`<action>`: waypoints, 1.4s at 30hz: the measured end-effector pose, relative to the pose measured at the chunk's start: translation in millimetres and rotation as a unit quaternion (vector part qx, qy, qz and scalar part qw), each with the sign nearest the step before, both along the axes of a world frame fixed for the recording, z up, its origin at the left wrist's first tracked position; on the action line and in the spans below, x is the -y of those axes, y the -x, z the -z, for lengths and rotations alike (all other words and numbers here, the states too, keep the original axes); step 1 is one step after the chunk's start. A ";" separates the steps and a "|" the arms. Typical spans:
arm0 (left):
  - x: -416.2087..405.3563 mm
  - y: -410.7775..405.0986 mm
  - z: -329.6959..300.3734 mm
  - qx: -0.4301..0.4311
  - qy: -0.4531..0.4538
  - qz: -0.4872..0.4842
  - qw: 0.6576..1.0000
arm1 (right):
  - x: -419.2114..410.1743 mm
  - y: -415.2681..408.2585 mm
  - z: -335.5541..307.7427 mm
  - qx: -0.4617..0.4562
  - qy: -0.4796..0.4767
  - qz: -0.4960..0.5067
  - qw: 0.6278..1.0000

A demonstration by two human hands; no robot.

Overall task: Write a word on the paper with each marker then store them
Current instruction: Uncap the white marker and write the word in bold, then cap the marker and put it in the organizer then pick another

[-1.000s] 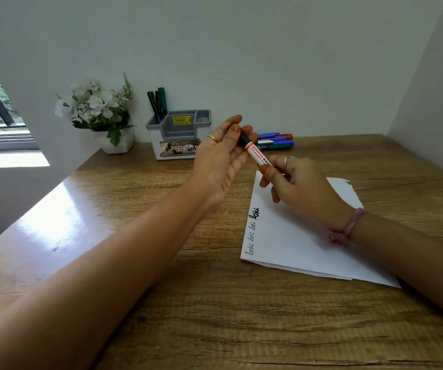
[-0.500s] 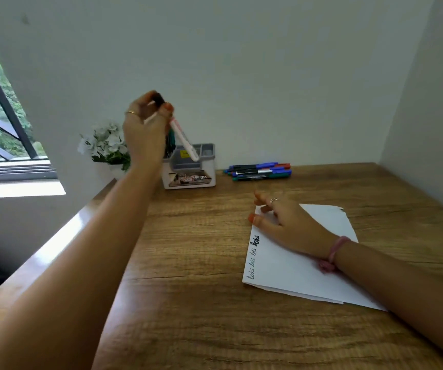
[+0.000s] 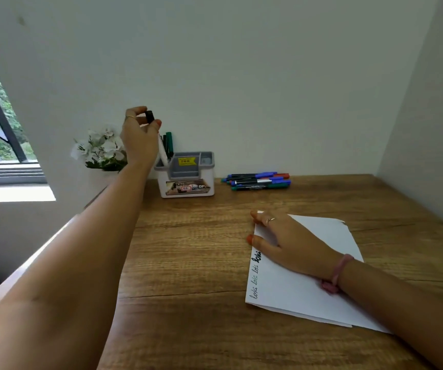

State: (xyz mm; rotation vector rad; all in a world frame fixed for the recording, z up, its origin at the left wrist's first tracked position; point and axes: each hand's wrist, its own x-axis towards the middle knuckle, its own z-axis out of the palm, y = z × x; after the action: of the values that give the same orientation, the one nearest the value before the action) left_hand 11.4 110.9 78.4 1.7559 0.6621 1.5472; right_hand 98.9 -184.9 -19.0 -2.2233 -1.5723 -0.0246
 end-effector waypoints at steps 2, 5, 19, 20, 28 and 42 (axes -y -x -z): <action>-3.9 -4.5 7.7 -0.026 0.004 -0.017 1.000 | -0.5 -0.3 -0.2 0.004 0.002 -0.001 1.000; -12.3 -8.0 17.3 -0.063 0.017 -0.028 0.998 | -1.0 0.1 0.0 0.011 0.002 -0.007 1.000; 5.5 -14.9 29.4 -0.221 -0.154 -0.100 0.958 | -0.1 2.8 -2.2 0.013 0.011 -0.008 1.000; 15.3 -16.7 28.1 -0.220 -0.206 -0.102 0.948 | -0.2 2.8 -2.3 0.013 0.011 -0.008 1.000; 103.5 -71.5 53.3 -0.423 -0.384 0.138 0.809 | 0.3 0.7 -1.6 0.013 0.002 -0.012 1.000; 115.3 -98.9 106.2 -0.503 -0.245 0.025 0.828 | -6.9 -6.4 9.0 0.048 -0.032 -0.033 0.998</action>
State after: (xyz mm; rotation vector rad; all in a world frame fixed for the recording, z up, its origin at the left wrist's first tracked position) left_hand 110.3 -4.4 -27.8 2.9765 0.6975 0.6491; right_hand 105.3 -178.0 -28.0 -2.1477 -1.6706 -0.1627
